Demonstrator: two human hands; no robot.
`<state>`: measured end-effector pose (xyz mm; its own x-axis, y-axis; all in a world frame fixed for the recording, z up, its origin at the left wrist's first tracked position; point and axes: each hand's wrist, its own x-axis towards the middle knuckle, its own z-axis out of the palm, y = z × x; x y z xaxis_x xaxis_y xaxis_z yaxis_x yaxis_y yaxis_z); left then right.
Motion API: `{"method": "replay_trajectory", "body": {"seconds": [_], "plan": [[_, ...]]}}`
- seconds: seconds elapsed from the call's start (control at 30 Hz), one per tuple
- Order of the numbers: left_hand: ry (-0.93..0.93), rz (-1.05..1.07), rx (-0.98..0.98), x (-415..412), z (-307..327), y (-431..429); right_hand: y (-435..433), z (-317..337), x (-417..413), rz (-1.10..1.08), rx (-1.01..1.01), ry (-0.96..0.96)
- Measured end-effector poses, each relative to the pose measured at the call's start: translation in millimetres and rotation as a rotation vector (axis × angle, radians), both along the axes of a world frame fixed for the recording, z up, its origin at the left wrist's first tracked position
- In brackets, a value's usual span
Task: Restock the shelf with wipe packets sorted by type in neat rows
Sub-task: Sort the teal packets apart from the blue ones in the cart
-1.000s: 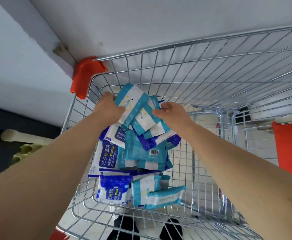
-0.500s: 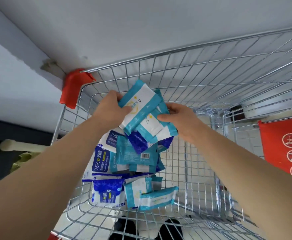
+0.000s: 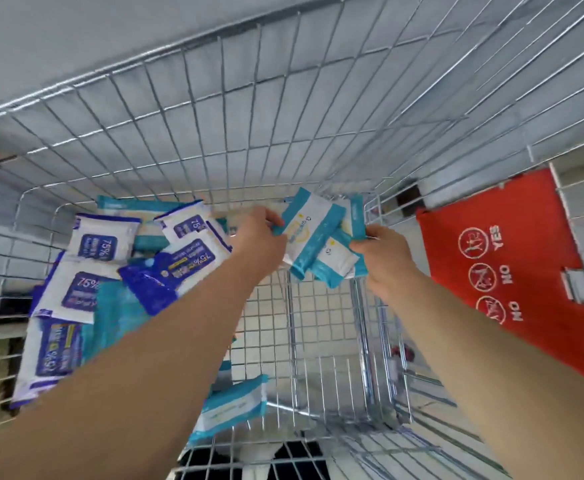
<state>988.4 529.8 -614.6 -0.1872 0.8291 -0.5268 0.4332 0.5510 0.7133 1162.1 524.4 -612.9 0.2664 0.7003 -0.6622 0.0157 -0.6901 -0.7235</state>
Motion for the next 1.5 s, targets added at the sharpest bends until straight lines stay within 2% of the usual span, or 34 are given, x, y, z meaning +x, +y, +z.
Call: {"method": "replay_trajectory", "body": {"seconds": [0.13,0.23,0.37,0.43,0.53,0.63,0.7,0.8,0.9,0.97,1.1,1.2,1.27,1.4,1.5], "plan": [[0.063,-0.03,-0.001,22,-31,11,16,-37,13,-0.009,0.025,-0.078],[0.111,-0.259,-0.005,32,-40,13,23,-53,17,0.067,0.002,-0.1],[0.294,-0.484,0.04,23,-20,-1,12,-41,8,0.291,0.032,-0.284],[0.398,-0.463,0.041,5,-5,-10,2,-28,-4,0.364,0.094,-0.341],[0.598,-0.438,0.095,-37,18,-20,-7,-15,-39,0.489,0.112,-0.289],[0.75,-0.445,-0.042,-83,31,-31,-9,-5,-78,0.609,0.139,-0.259],[0.756,-0.495,-0.202,-106,30,-38,-11,-1,-102,0.666,0.173,-0.242],[0.795,-0.513,-0.282,-130,26,-45,-10,-4,-128,0.735,0.161,-0.244],[0.816,-0.474,-0.263,-147,27,-48,-9,-11,-143,0.742,0.105,-0.221],[0.759,-0.392,-0.236,-156,28,-50,-8,-15,-149,0.746,0.069,-0.217],[0.666,-0.285,-0.166,-168,29,-54,-2,-24,-155,0.839,-0.008,-0.326],[0.644,-0.27,-0.154,-169,28,-56,-4,-24,-155,0.788,-0.03,-0.221],[0.641,-0.248,-0.141,-169,26,-56,-4,-20,-147,0.719,-0.029,-0.185],[0.61,-0.188,-0.109,-166,30,-55,-4,-7,-112,0.657,-0.027,-0.267],[0.519,-0.171,-0.063,-155,36,-51,-9,1,-78,0.657,-0.049,-0.284]]}}
